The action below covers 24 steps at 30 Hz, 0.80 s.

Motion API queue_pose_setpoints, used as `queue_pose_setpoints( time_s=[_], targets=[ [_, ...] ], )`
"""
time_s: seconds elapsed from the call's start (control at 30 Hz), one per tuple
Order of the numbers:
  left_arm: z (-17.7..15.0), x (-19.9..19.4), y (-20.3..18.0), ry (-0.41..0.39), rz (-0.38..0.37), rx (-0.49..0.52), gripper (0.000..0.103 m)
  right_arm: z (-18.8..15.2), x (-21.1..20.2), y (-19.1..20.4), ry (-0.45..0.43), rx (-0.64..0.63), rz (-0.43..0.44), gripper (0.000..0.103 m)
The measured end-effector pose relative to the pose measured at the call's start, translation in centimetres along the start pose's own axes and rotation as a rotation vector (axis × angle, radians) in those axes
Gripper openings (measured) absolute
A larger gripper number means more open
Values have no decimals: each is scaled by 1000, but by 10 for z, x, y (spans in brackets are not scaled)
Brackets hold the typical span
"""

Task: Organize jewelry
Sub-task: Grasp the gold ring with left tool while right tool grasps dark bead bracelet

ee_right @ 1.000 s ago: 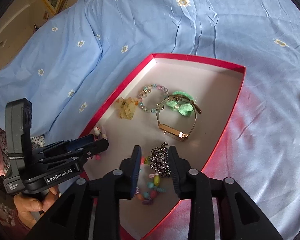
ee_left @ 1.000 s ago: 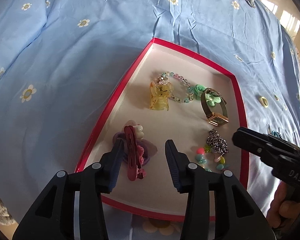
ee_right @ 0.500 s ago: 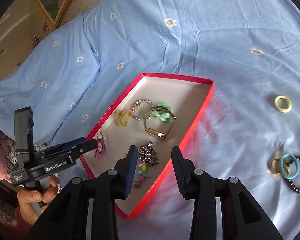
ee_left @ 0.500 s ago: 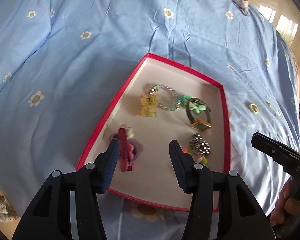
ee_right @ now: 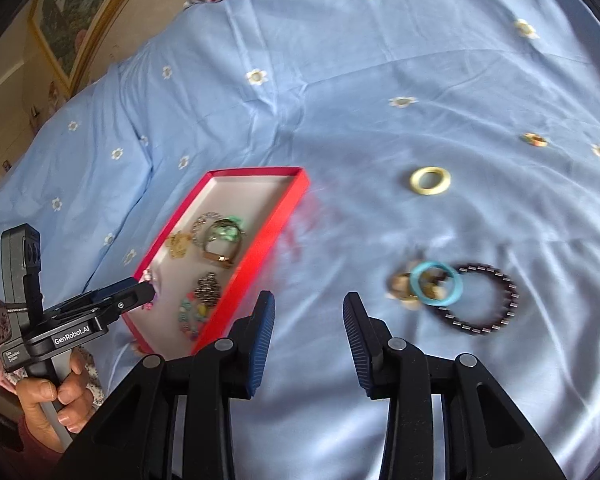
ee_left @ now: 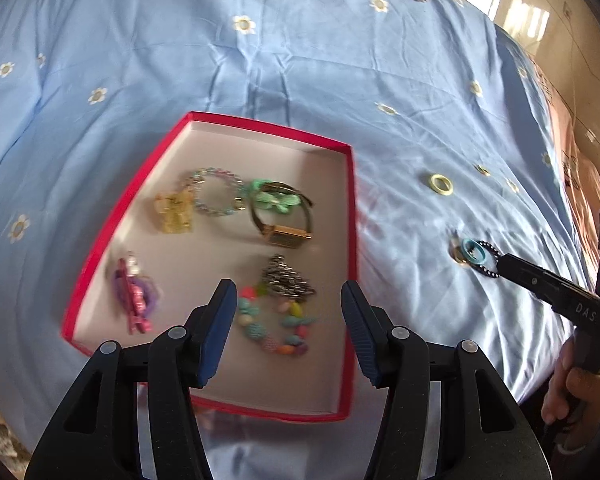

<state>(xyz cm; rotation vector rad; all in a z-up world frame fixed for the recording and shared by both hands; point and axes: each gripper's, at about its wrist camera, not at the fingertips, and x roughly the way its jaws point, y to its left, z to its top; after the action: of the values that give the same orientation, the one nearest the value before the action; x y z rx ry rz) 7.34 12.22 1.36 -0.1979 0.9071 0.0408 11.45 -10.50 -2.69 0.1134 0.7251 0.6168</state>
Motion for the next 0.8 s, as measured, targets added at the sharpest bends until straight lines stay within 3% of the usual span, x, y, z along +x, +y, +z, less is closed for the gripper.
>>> queue_pose_setpoints(
  time_s=[0.4, 0.8],
  targets=[
    [-1, 28, -67, 56, -64, 125, 53, -15, -36, -74, -31, 103, -124, 38],
    [6, 51, -116, 87, -118, 224, 53, -17, -37, -103, -17, 131, -153, 38]
  ],
)
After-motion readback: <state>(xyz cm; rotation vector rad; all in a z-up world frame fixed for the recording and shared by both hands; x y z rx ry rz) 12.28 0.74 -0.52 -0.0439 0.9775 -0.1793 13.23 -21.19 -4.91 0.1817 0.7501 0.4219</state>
